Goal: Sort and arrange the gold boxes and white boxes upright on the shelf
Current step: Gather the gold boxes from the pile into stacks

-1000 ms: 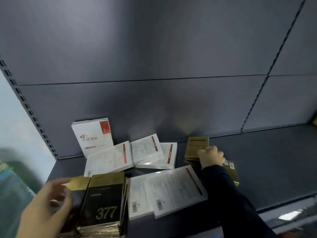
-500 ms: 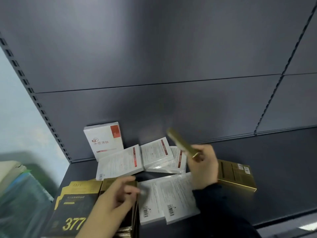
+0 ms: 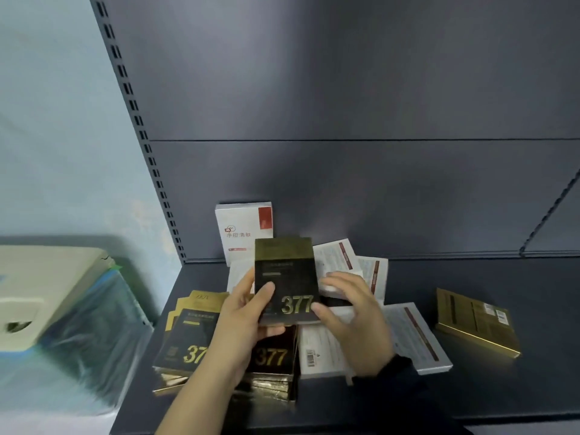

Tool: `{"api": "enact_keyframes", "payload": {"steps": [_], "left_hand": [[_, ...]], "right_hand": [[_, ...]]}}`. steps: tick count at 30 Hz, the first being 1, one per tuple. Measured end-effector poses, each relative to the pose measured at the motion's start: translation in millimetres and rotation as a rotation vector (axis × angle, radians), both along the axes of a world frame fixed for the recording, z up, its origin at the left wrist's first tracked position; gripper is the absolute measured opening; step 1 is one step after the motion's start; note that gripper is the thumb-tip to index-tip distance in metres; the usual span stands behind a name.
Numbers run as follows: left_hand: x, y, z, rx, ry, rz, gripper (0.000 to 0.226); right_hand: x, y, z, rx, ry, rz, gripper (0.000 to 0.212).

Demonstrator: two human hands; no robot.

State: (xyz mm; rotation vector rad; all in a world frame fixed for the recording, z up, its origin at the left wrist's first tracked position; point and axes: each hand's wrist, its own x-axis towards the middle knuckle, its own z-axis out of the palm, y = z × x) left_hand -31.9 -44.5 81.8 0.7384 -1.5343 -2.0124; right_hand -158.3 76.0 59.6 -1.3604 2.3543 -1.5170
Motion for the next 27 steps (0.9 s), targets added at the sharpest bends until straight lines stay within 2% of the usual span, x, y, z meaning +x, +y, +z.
{"api": "enact_keyframes", "payload": {"steps": [1,3,5,8,12,13,15,17,19,20,22,24,25,27], "left_hand": [[-1,1,-1,-0.02,-0.002,-0.016,0.028],[-3,2,-2,-0.04,0.008,-0.046,0.027],[-4,3,-5,-0.034,0.021,-0.047,0.026],[-4,-3,-16,0.01,0.023,0.009,0.024],[-3,-12,-22,0.084,0.021,-0.038,0.026],[-4,-12,-22,0.076,0.004,-0.067,0.026],[-6,-11,-22,0.056,-0.029,-0.085,0.026],[-8,-10,-21,0.03,-0.067,-0.086,0.021],[-9,-9,-20,0.0,-0.112,-0.073,0.019],[-10,-9,-20,-0.02,-0.139,-0.055,0.02],[-9,-9,-21,-0.096,-0.193,-0.025,0.02],[-8,-8,-20,-0.211,-0.239,-0.033,0.019],[-7,-6,-19,-0.261,-0.258,-0.034,0.019],[-4,-4,-17,-0.311,-0.274,0.002,0.021]], "right_hand": [[-5,3,2,-0.023,-0.094,-0.001,0.033],[-15,11,2,-0.033,-0.165,-0.048,0.045],[-27,21,-1,0.037,-0.169,-0.122,0.04],[-60,37,-14,0.257,-0.2,-0.241,0.033],[-129,81,-31,0.254,-0.124,-0.511,0.041],[-144,94,-32,0.321,-0.111,-0.547,0.044],[-168,118,-32,0.621,-0.094,-0.508,0.057],[-184,134,-37,0.921,-0.082,-0.431,0.082],[-192,144,-43,1.056,-0.1,-0.417,0.108],[-196,148,-44,1.078,-0.087,-0.424,0.111],[-200,148,-40,1.076,-0.058,-0.477,0.102],[-198,142,-30,0.921,-0.12,-0.585,0.093],[-194,136,-23,0.744,-0.225,-0.623,0.092],[-181,121,-7,0.235,-0.533,-0.56,0.083]]}}
